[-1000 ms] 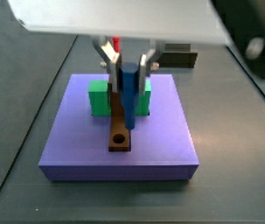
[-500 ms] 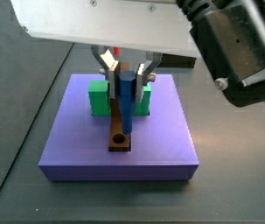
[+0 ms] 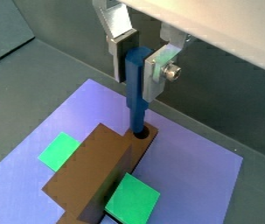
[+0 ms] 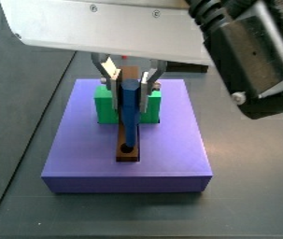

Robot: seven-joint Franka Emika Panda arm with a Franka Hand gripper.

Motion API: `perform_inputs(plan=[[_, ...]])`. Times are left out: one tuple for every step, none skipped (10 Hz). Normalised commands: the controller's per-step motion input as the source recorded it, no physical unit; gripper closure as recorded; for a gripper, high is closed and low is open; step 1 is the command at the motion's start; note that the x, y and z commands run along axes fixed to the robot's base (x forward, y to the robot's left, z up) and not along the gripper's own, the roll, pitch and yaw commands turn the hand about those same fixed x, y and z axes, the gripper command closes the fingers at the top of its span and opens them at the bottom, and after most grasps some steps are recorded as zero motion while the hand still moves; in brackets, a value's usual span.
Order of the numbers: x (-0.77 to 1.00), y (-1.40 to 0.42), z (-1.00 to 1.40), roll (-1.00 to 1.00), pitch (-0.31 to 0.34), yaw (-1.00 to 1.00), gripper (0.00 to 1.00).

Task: Pick up the blue object. Move up. Move to above the board. Insert the blue object.
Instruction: Insert the blue object.

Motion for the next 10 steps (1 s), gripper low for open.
perform_inputs(plan=[[0.00,-0.02,-0.05,-0.06,0.011,0.07,1.00],[0.00,-0.01,-0.06,-0.09,0.000,0.05,1.00],[0.00,0.00,-0.14,-0.09,0.000,0.02,1.00],[-0.06,0.00,-0.17,-0.11,0.000,0.00,1.00],[-0.07,0.00,-0.22,-0.08,0.000,0.00,1.00],[-0.22,0.00,-0.19,-0.08,0.000,0.00,1.00],[-0.08,0.00,-0.25,-0.06,0.000,0.00,1.00],[0.08,0.00,-0.34,-0.05,0.000,0.10,1.00],[0.25,0.00,-0.36,-0.03,0.000,0.12,1.00],[0.33,0.00,-0.28,-0.04,0.000,0.13,1.00]])
